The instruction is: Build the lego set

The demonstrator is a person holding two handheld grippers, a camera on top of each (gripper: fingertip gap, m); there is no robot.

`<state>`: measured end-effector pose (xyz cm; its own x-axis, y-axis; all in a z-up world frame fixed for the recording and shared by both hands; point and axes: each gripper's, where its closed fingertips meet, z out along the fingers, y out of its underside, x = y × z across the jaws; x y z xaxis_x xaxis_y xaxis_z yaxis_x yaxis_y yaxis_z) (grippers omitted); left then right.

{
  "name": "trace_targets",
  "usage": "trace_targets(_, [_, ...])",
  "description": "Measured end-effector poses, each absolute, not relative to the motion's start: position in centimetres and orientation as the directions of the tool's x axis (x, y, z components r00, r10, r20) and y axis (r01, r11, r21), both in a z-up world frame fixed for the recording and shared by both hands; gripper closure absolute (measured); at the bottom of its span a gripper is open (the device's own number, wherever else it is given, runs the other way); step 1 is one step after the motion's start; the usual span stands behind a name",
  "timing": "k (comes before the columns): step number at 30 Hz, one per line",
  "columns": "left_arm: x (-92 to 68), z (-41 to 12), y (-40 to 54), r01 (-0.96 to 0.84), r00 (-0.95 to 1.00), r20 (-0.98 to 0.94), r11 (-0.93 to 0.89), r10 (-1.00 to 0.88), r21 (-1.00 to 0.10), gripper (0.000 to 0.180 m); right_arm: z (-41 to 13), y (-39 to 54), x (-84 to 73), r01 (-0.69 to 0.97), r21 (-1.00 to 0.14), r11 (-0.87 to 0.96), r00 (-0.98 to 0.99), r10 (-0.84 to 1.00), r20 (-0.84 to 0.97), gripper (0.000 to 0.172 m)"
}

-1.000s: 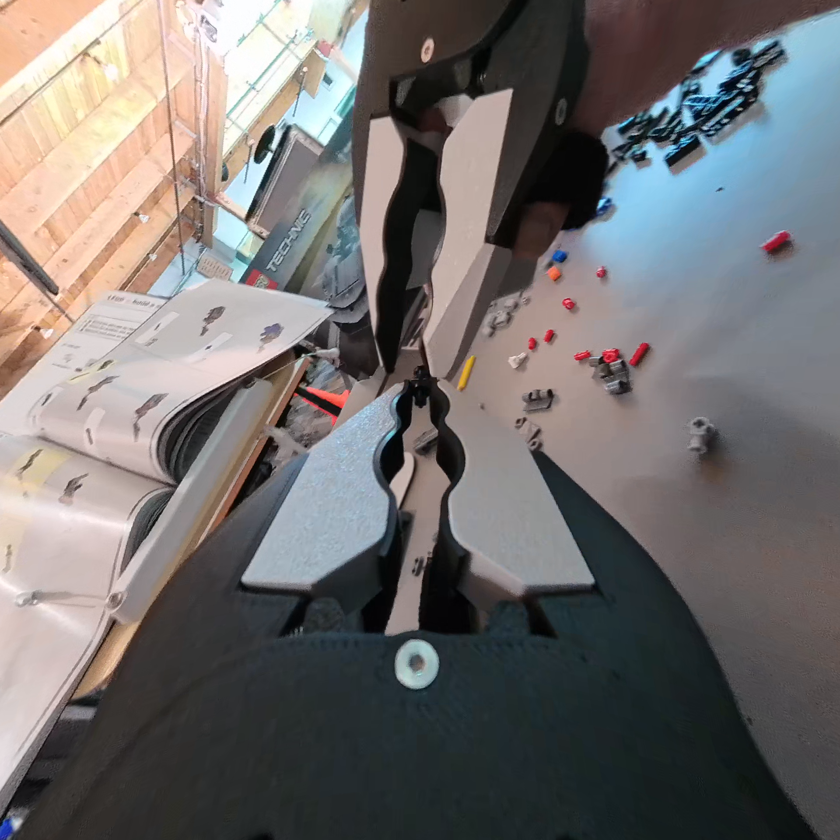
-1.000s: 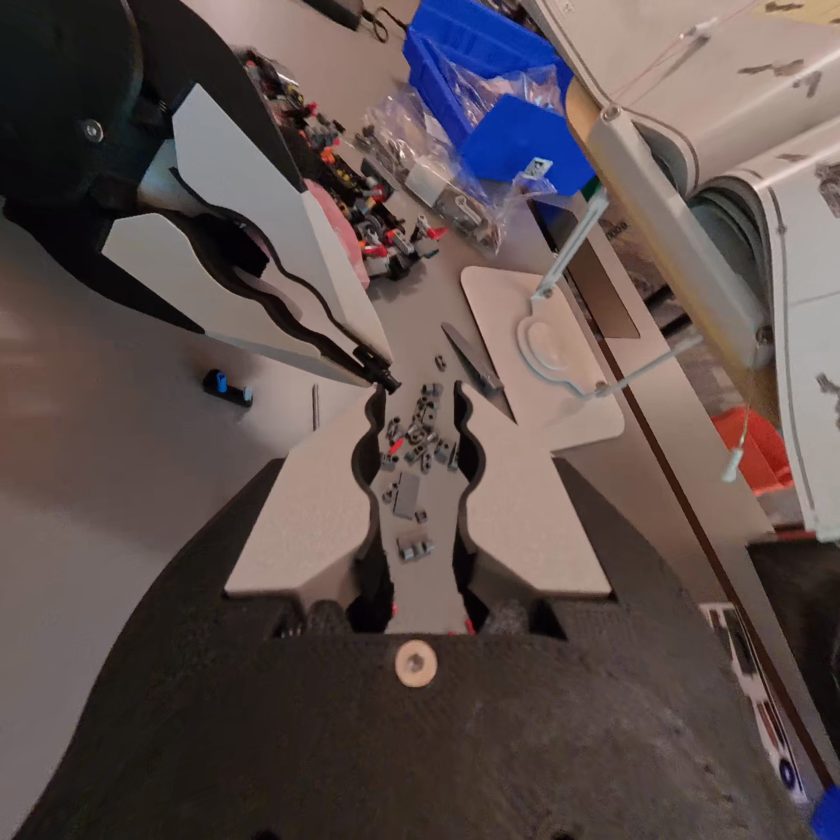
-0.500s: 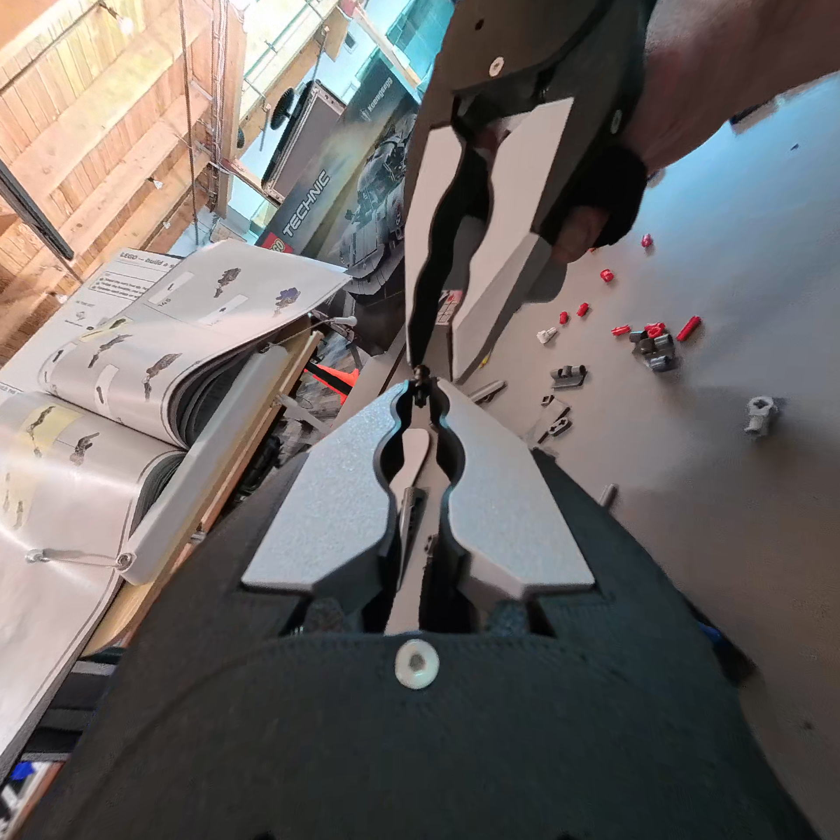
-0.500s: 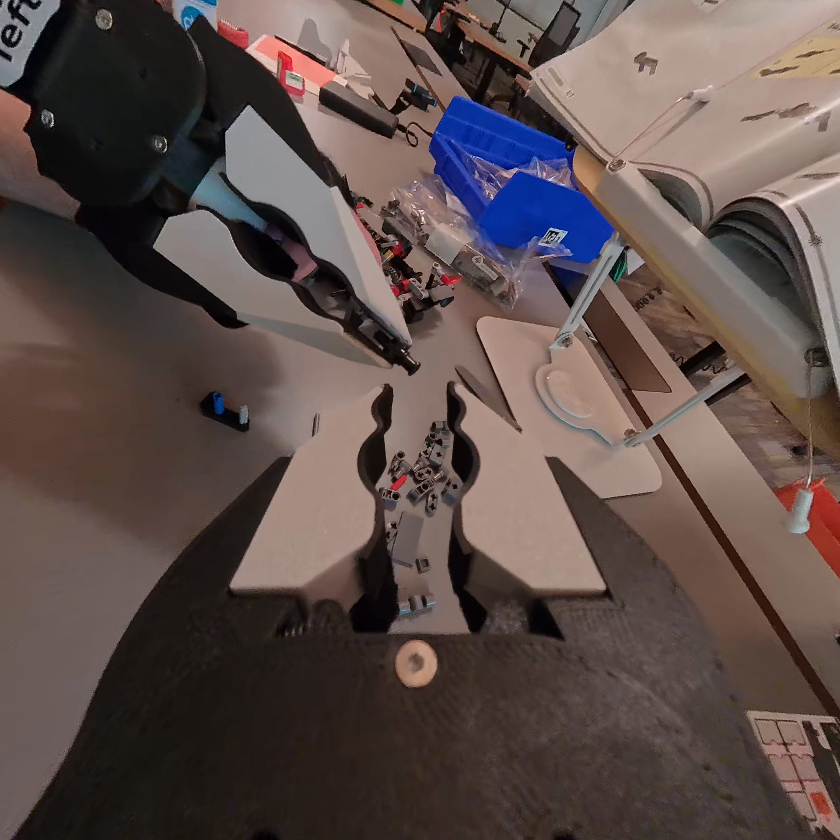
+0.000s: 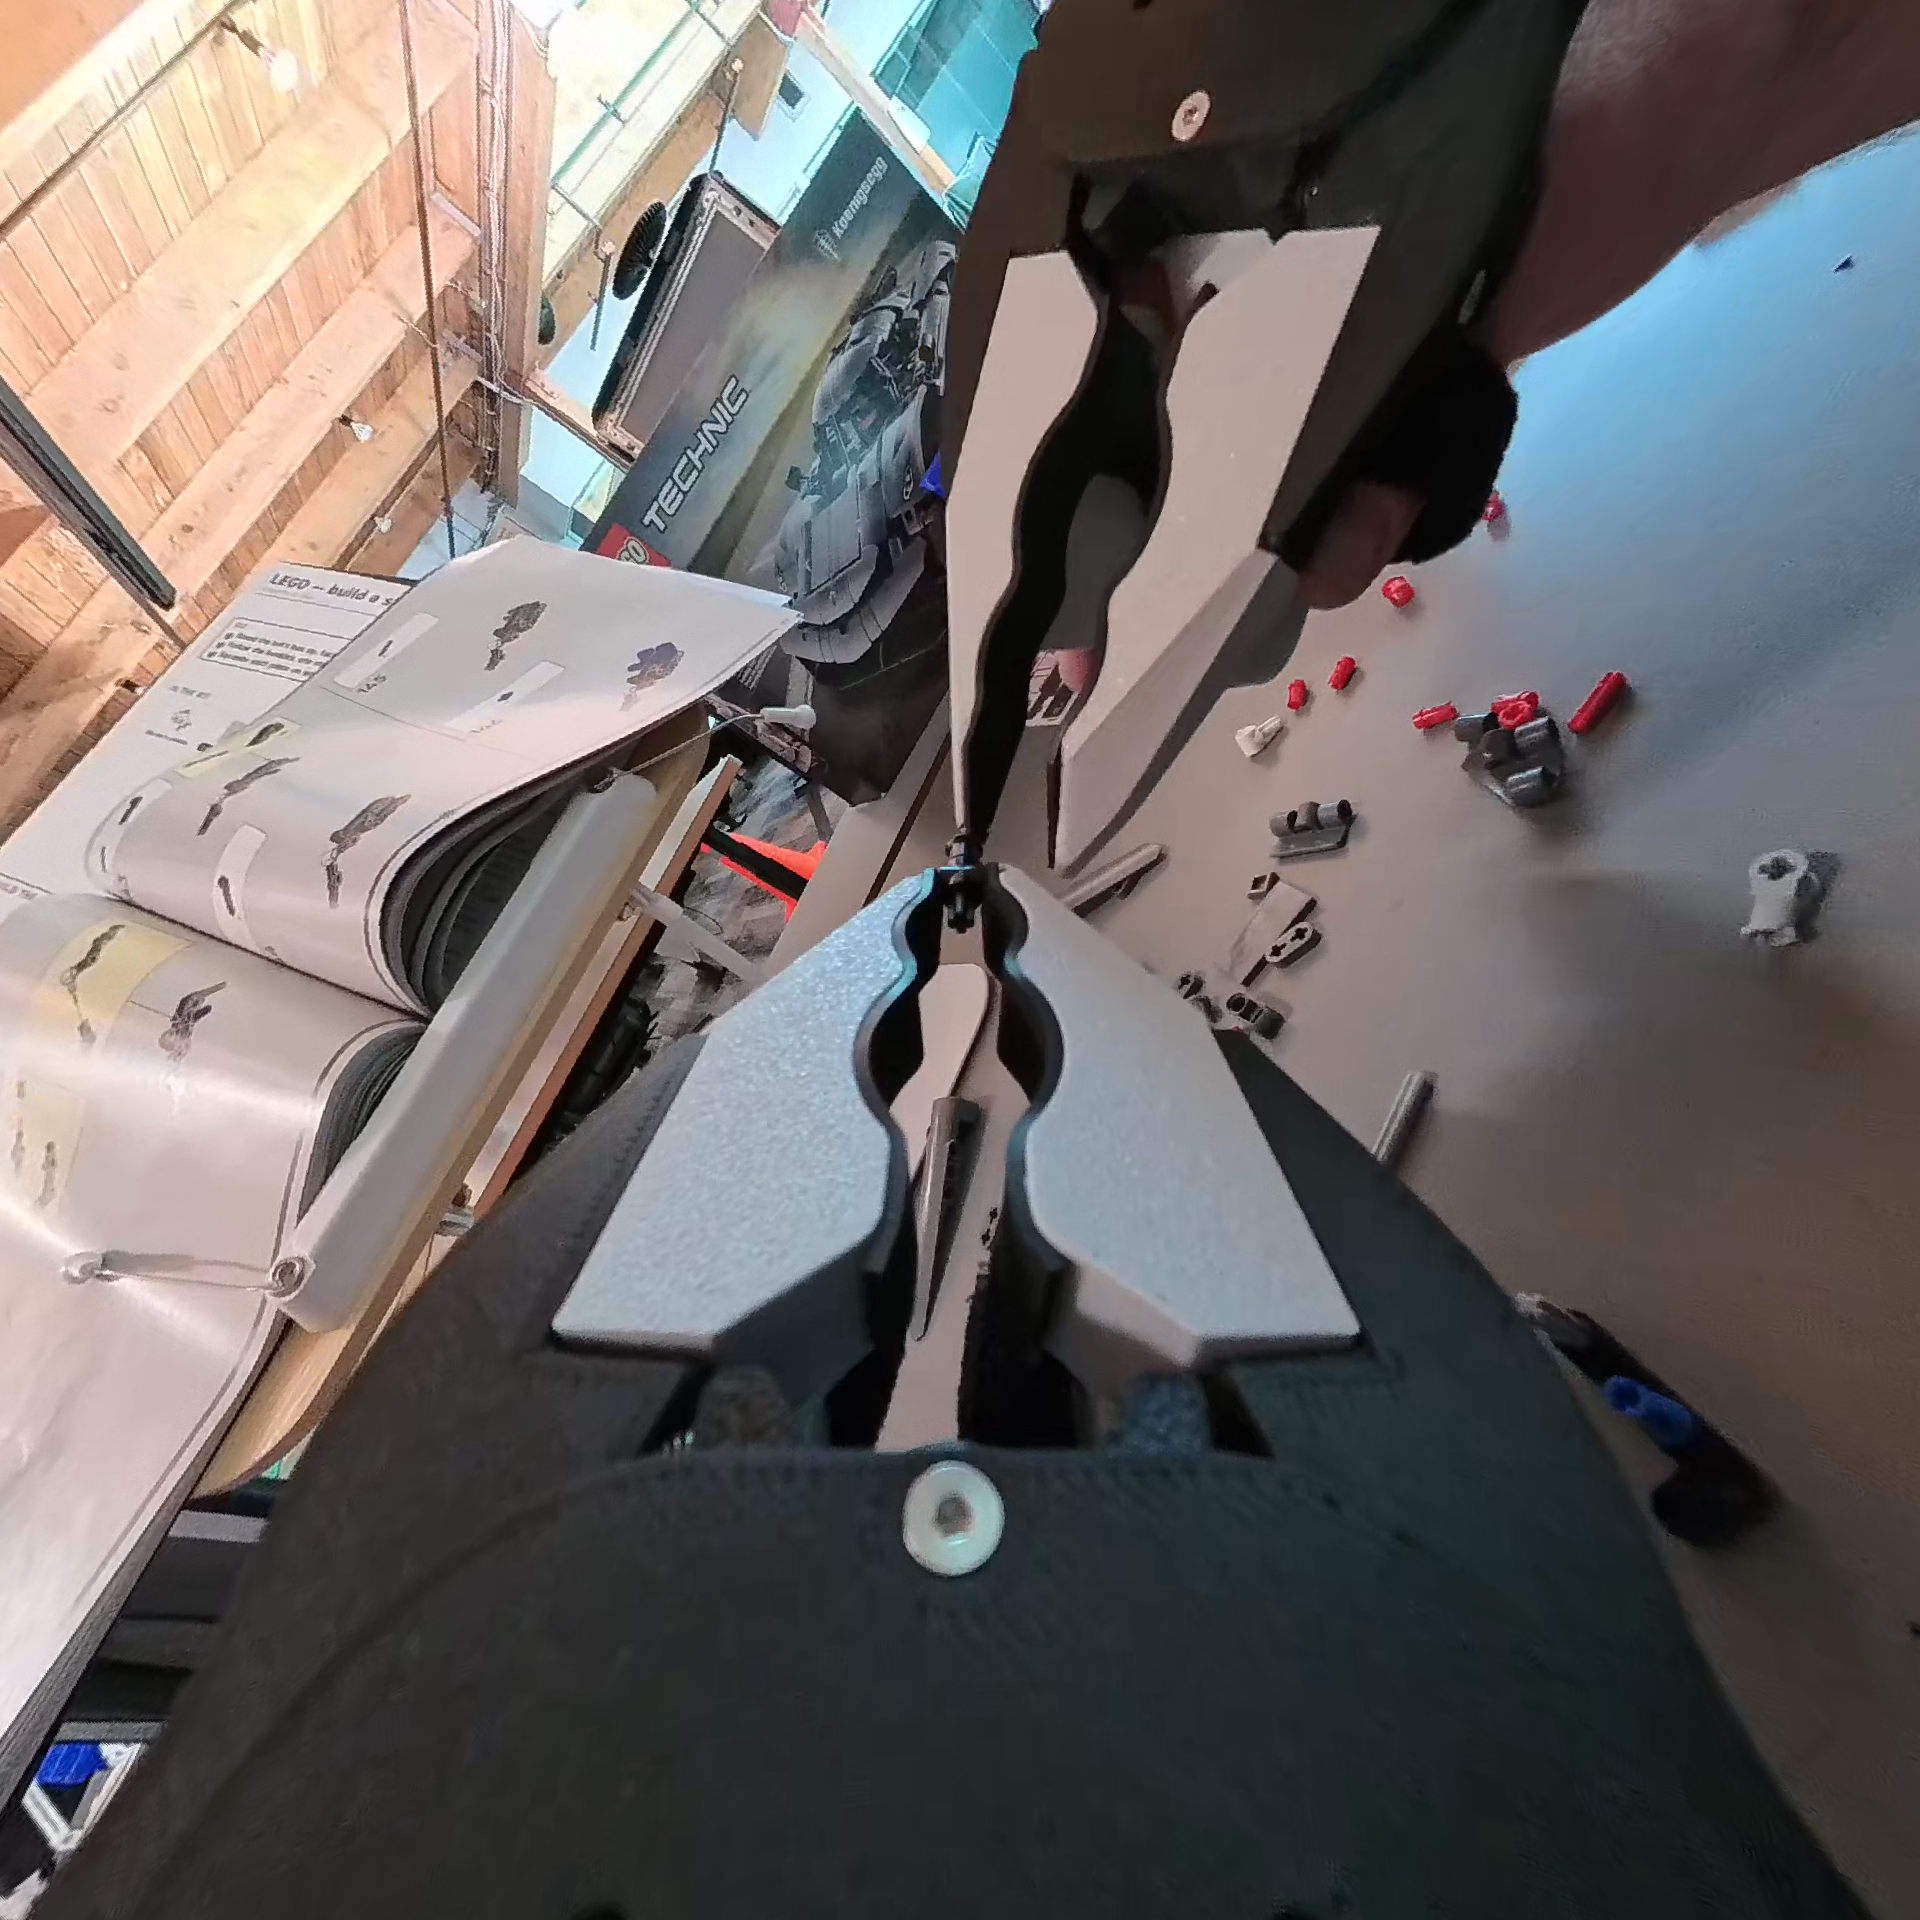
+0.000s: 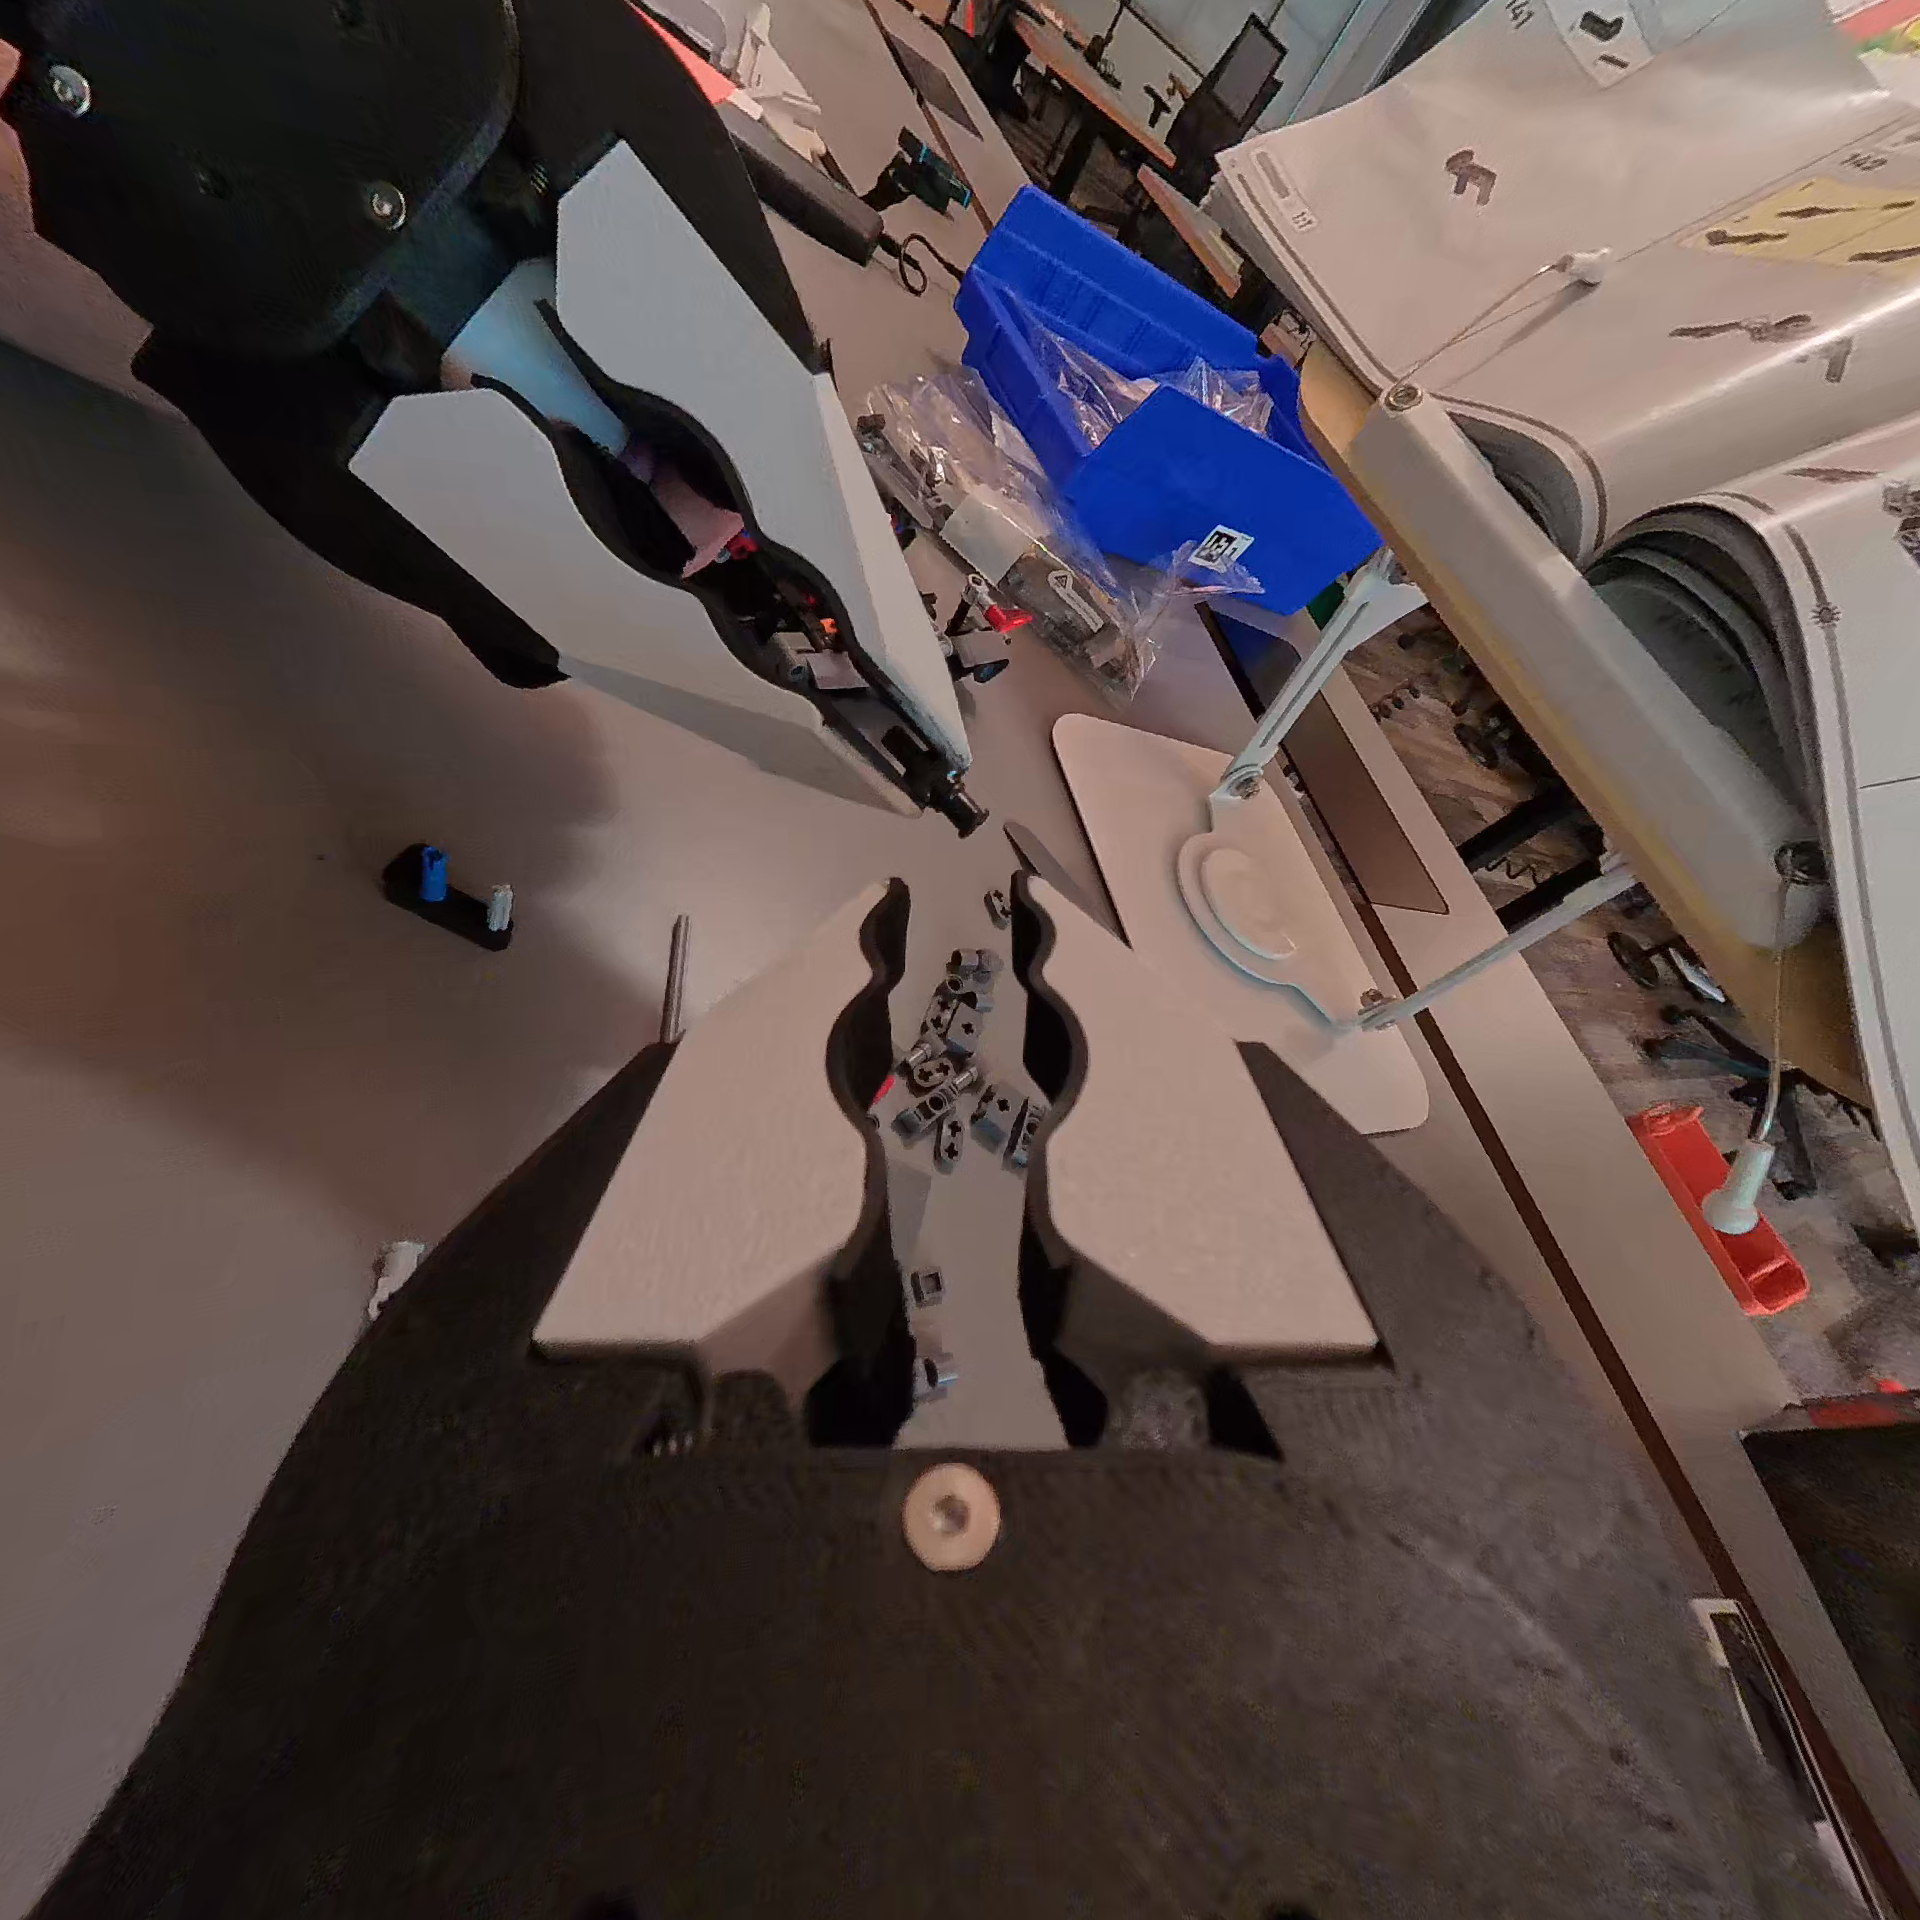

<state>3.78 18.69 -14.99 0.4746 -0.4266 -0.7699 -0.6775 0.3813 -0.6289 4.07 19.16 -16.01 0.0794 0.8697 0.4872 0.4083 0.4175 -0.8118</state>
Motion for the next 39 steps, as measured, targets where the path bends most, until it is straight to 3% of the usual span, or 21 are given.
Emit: trace_targets(39, [2.9, -14.4, 18.8, -0.677, 0.496, -0.768, 0.374, -0.405, -0.634, 0.175, -16.1, 20.2, 4.6, 0.421, -0.806, 0.416, 0.121, 0.854, 0.505, 0.158])
